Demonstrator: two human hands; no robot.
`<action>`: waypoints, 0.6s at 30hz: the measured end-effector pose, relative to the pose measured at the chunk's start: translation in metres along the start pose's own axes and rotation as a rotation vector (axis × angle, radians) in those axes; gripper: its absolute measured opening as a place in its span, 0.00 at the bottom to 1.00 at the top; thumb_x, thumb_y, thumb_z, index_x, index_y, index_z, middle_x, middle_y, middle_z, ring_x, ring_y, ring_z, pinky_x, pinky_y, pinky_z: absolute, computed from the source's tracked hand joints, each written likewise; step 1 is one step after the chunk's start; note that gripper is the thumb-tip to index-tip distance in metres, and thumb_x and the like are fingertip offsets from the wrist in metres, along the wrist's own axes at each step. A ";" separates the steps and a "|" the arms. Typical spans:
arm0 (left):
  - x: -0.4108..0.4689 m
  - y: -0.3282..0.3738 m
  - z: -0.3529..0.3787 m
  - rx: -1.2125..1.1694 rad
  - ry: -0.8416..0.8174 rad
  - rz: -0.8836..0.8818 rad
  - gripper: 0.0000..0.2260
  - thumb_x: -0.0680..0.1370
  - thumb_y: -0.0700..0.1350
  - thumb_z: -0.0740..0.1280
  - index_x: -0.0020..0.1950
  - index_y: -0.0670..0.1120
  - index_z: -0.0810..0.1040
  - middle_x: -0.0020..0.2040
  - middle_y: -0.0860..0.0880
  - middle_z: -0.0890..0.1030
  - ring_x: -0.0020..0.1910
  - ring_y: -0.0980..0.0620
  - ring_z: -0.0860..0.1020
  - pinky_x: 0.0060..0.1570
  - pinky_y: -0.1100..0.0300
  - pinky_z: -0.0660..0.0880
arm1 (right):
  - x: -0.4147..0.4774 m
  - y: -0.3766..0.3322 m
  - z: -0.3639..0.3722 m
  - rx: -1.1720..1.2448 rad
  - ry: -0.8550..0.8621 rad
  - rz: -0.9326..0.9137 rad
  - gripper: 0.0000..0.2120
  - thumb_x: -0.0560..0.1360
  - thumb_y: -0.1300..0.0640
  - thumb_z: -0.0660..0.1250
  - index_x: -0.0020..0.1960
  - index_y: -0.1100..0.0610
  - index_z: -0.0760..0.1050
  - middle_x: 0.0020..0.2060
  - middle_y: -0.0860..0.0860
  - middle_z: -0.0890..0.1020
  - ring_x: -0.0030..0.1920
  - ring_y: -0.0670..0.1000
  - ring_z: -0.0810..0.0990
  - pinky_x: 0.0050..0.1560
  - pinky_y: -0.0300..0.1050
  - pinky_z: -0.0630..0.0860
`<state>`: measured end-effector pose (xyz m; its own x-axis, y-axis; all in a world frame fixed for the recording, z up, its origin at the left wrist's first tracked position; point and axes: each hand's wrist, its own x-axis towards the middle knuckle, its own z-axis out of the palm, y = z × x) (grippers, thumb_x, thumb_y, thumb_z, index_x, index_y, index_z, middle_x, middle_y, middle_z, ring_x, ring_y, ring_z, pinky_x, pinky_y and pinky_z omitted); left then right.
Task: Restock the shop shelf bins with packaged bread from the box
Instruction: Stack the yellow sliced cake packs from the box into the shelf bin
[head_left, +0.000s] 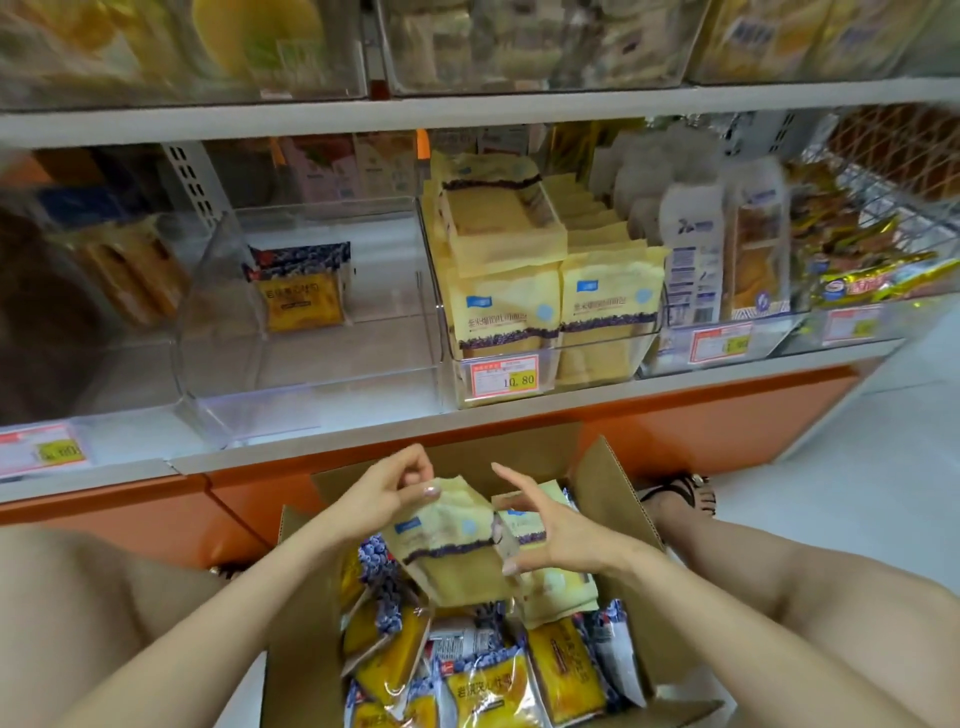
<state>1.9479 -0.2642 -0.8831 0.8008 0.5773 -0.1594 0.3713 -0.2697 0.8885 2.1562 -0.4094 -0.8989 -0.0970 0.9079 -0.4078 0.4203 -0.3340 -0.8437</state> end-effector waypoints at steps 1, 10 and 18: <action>0.003 0.007 0.000 -0.057 0.033 0.003 0.05 0.78 0.41 0.64 0.43 0.45 0.70 0.32 0.49 0.71 0.34 0.52 0.71 0.36 0.64 0.69 | -0.001 -0.001 -0.001 -0.001 0.025 -0.028 0.49 0.68 0.55 0.77 0.74 0.34 0.48 0.70 0.44 0.62 0.70 0.45 0.62 0.67 0.44 0.69; 0.030 0.028 0.020 -0.276 0.373 -0.128 0.04 0.79 0.41 0.62 0.45 0.45 0.73 0.41 0.47 0.79 0.40 0.54 0.78 0.38 0.65 0.74 | -0.019 -0.019 -0.030 0.053 0.188 -0.098 0.35 0.71 0.64 0.71 0.63 0.31 0.61 0.61 0.43 0.72 0.56 0.49 0.78 0.50 0.48 0.81; 0.042 -0.052 0.093 -0.215 0.144 -0.625 0.07 0.80 0.46 0.63 0.50 0.44 0.68 0.44 0.44 0.76 0.35 0.54 0.73 0.31 0.66 0.70 | -0.067 -0.016 -0.097 -0.101 0.357 0.101 0.32 0.70 0.64 0.72 0.57 0.30 0.65 0.51 0.42 0.76 0.53 0.49 0.78 0.55 0.49 0.76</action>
<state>2.0060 -0.2975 -0.9759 0.3899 0.6762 -0.6251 0.6304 0.2988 0.7165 2.2438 -0.4405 -0.8235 0.2624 0.9088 -0.3245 0.5004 -0.4156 -0.7595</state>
